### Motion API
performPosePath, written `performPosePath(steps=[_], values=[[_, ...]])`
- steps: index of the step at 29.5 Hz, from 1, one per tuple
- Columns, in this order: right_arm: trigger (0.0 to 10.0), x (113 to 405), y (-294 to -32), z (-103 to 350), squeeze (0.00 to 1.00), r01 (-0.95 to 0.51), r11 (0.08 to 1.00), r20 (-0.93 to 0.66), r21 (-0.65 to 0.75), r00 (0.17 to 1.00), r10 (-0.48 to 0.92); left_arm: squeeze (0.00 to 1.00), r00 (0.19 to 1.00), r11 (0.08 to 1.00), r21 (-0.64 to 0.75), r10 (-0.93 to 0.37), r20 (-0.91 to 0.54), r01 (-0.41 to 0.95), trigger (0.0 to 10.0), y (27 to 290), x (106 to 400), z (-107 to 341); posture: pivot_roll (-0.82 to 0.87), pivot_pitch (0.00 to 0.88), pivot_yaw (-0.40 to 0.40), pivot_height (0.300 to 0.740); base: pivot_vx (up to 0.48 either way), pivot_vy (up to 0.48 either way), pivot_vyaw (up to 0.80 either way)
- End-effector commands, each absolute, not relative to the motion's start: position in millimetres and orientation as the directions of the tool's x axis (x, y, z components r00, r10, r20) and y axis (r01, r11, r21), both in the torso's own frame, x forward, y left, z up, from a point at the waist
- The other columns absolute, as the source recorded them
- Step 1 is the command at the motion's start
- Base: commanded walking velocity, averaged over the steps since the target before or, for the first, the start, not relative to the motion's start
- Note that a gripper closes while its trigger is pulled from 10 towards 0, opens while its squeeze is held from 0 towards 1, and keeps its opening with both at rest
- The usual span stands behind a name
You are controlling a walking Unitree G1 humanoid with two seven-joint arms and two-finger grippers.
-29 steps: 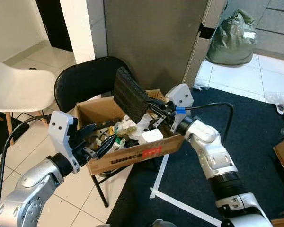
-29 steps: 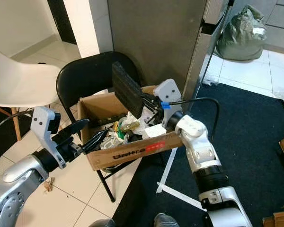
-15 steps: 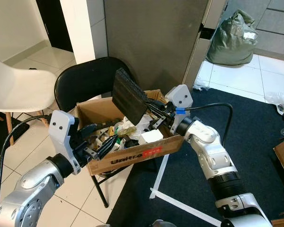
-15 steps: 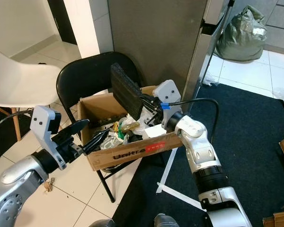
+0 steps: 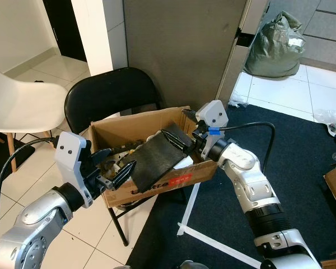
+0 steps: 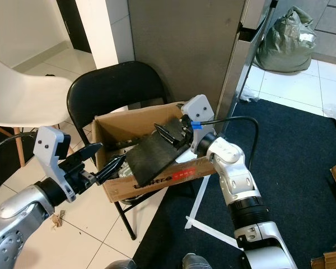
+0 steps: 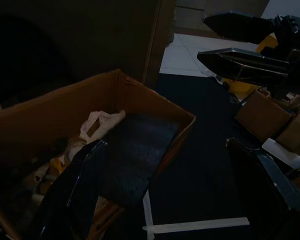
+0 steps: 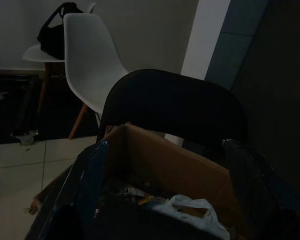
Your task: Picking trash to rubbish bin
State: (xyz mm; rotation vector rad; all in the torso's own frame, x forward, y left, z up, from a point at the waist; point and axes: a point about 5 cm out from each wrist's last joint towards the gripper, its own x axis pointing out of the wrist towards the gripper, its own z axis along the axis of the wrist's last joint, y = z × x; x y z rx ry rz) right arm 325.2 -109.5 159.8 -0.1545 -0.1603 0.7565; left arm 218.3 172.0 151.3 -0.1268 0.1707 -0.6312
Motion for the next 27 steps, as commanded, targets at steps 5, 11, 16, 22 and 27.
performPosePath(steps=[5,11,16,22,27], values=[[10.0,326,-110,157,1.0,-0.669,0.721,0.083,-0.181,0.72,0.689,0.0,0.795,0.805,-0.153,-0.592,-0.133,0.573,10.0,177,220,150,0.1,0.0,-0.018,0.74,0.0,0.0,0.0],[10.0,326,-110,158,1.0,-0.67,0.721,0.084,-0.179,0.72,0.689,0.0,0.797,0.807,-0.148,-0.589,-0.13,0.572,10.0,177,220,152,0.1,0.0,-0.019,0.74,0.0,0.0,0.0],[10.0,326,-110,158,1.0,-0.67,0.721,0.083,-0.178,0.72,0.689,0.0,0.799,0.807,-0.146,-0.588,-0.125,0.572,10.0,176,221,153,0.11,0.0,-0.022,0.74,0.0,0.0,0.0],[10.0,327,-112,158,0.0,-0.666,0.726,0.08,-0.171,0.725,0.684,0.0,0.823,0.833,-0.124,-0.553,-0.129,0.54,10.0,179,225,152,0.11,0.0,-0.022,0.74,0.0,0.0,0.0],[10.0,330,-123,161,0.0,-0.65,0.734,0.068,-0.199,0.738,0.672,0.0,0.852,0.863,-0.096,-0.505,-0.137,0.496,10.0,185,232,151,0.11,0.0,-0.015,0.74,0.0,0.0,0.0]])
